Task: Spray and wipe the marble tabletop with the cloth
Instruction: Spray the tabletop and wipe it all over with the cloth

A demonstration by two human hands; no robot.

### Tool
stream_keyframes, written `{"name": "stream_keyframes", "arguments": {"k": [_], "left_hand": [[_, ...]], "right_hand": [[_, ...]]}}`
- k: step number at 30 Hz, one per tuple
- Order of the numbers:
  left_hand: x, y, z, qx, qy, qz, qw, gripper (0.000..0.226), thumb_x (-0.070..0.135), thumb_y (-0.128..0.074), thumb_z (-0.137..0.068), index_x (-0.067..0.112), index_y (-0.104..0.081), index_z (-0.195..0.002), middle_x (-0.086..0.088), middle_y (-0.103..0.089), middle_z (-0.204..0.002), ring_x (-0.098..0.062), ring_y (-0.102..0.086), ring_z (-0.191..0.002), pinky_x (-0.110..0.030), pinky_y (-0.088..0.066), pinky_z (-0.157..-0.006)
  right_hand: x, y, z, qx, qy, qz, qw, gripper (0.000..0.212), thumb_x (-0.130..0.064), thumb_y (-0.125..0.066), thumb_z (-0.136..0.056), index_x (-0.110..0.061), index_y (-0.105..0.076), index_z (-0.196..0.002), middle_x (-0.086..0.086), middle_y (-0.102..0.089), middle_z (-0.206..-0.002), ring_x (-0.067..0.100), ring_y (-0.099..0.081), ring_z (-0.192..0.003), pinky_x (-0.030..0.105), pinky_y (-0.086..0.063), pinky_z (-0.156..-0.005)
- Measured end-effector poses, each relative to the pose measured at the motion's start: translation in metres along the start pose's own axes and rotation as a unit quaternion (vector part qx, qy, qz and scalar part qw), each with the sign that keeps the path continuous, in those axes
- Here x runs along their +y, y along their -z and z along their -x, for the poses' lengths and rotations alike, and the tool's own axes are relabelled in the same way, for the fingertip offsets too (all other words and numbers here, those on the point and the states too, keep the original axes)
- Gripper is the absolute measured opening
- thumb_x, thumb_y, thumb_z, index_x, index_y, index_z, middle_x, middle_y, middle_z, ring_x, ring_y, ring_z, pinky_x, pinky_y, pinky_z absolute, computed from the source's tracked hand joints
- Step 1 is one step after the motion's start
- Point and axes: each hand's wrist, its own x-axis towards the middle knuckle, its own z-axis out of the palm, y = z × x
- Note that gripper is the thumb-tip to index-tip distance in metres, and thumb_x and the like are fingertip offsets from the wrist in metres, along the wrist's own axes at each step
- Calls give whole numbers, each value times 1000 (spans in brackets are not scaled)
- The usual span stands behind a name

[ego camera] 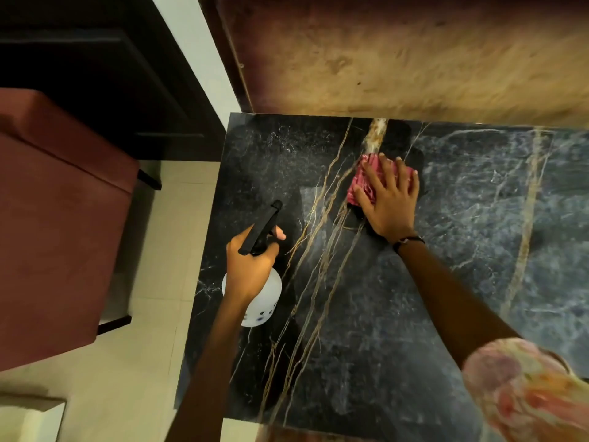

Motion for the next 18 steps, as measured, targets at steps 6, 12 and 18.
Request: {"name": "stream_keyframes", "arguments": {"k": [6, 12, 18], "left_hand": [[-4, 3, 12, 13, 17, 4, 1000, 19, -9, -54, -83, 0, -67, -92, 13, -57, -62, 2, -56, -53, -56, -46, -77], [-5, 3, 19, 19, 21, 4, 1000, 18, -8, -55, -83, 3, -68, -91, 13, -59, -64, 3, -56, -54, -58, -47, -79], [-6, 8, 28, 23, 7, 19, 1000, 20, -9, -54, -81, 3, -68, -89, 6, -65, -75, 5, -57, -57, -43, -47, -72]], "right_hand": [[-69, -19, -2, -33, 121, 13, 992, 64, -61, -37, -94, -30, -30, -149, 8, -23, -160, 37, -17, -147, 59, -4, -118], [-24, -18, 55, -33, 242, 2, 970, 64, -66, -27, -93, -32, -37, -147, 3, -33, -156, 29, -24, -145, 54, -13, -120], [-43, -11, 14, -11, 56, -5, 998, 62, -62, -35, -93, -32, -34, -147, 6, -32, -157, 36, -24, -145, 58, -9, -119]]}}
